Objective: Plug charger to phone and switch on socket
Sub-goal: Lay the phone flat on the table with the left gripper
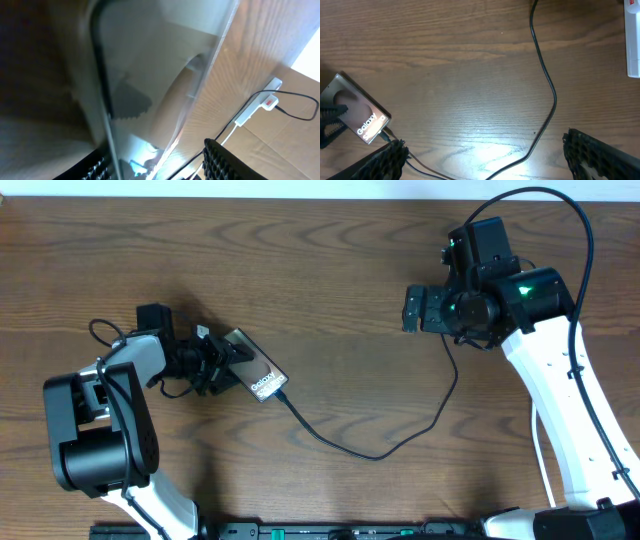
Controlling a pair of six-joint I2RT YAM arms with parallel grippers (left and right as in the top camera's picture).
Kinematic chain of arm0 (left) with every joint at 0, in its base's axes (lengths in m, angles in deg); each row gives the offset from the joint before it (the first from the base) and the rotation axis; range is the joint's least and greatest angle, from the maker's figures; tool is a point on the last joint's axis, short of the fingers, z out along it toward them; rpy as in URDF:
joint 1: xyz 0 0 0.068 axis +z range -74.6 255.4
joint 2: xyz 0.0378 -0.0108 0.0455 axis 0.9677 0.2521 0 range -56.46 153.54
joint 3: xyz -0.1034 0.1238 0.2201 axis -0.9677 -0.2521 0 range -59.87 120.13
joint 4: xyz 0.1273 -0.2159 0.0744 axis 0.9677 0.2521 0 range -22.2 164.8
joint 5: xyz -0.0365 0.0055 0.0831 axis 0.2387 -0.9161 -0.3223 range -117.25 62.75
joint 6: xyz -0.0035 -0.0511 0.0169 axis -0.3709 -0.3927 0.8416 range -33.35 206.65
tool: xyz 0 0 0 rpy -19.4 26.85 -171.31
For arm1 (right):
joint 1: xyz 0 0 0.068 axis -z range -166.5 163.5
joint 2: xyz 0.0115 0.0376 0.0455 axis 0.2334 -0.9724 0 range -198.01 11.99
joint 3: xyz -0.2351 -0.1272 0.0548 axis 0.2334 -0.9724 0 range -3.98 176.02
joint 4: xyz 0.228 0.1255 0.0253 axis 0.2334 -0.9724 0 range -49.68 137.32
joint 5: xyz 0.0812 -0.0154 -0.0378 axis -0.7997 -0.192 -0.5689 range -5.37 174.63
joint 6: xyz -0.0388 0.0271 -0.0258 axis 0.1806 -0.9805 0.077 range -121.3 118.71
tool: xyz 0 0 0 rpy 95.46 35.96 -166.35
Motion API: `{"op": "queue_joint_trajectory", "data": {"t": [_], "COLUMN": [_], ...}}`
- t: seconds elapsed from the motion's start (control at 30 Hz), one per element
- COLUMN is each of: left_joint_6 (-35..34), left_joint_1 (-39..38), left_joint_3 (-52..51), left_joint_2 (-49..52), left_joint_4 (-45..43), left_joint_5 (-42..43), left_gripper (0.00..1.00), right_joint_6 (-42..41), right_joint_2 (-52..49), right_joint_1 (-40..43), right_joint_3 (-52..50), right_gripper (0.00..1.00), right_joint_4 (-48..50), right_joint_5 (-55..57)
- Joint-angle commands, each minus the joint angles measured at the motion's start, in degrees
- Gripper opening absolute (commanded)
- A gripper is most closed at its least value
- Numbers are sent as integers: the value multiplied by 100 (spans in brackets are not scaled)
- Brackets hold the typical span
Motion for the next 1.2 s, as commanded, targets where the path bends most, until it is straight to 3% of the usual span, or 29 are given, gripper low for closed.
{"op": "queue_joint_trajectory", "data": {"t": [0.0,1.17], "left_joint_6": [55,59], "left_joint_1": [33,35], "left_joint_3": [-483,-483], "left_joint_2": [614,612], "left_joint_4": [219,654], "left_joint_5": [-2538,-2616], "left_gripper": [57,57], "right_joint_6": [39,39], "right_joint_2": [57,57], "right_joint_1": [4,4], "right_joint_3": [76,76], "right_gripper": [99,99], "right_joint_4": [0,-2], "right_joint_5": [74,136]}}
